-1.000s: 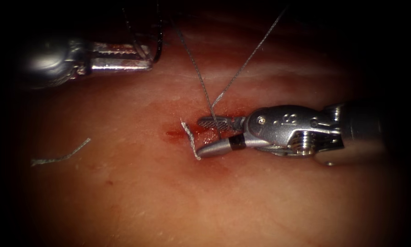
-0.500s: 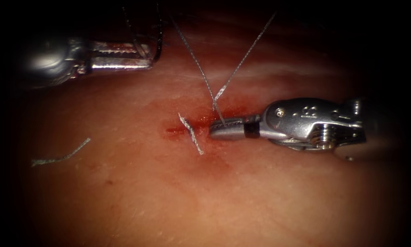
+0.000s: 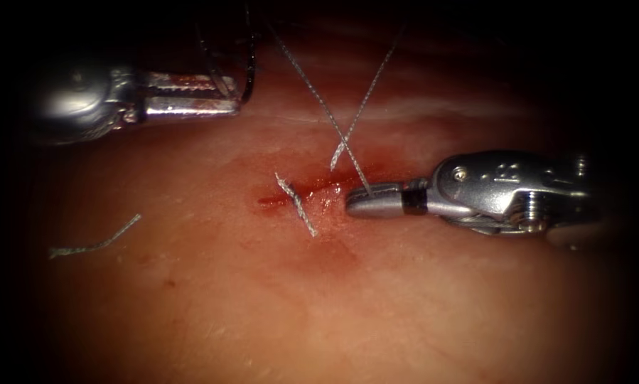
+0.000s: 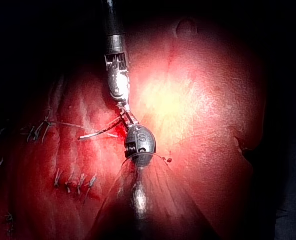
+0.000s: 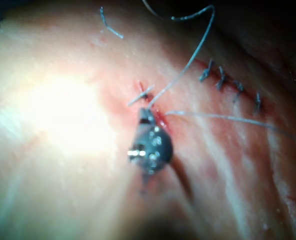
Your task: Wound Closure
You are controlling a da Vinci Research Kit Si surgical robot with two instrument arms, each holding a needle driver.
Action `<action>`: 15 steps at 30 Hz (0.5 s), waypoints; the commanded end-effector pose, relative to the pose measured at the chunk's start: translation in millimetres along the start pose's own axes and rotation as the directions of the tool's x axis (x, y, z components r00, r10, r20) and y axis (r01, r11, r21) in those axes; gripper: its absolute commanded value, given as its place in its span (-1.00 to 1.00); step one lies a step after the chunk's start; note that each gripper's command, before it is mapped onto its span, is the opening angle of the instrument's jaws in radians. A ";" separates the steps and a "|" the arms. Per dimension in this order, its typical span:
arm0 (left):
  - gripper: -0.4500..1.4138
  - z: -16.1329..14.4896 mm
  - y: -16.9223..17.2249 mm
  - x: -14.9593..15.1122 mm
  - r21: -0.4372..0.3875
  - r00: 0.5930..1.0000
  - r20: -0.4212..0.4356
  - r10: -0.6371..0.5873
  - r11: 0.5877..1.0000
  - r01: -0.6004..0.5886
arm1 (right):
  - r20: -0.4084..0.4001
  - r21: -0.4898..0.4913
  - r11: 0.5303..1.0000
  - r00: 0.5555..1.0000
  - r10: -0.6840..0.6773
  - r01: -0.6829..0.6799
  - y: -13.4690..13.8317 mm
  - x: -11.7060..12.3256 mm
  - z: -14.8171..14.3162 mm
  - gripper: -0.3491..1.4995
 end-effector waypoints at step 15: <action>-1.00 0.7 2.7 -1.6 -0.012 1.000 -0.007 0.014 1.000 -0.014 | -0.023 0.101 0.995 1.000 0.001 0.002 -7.1 7.1 1.1 -1.00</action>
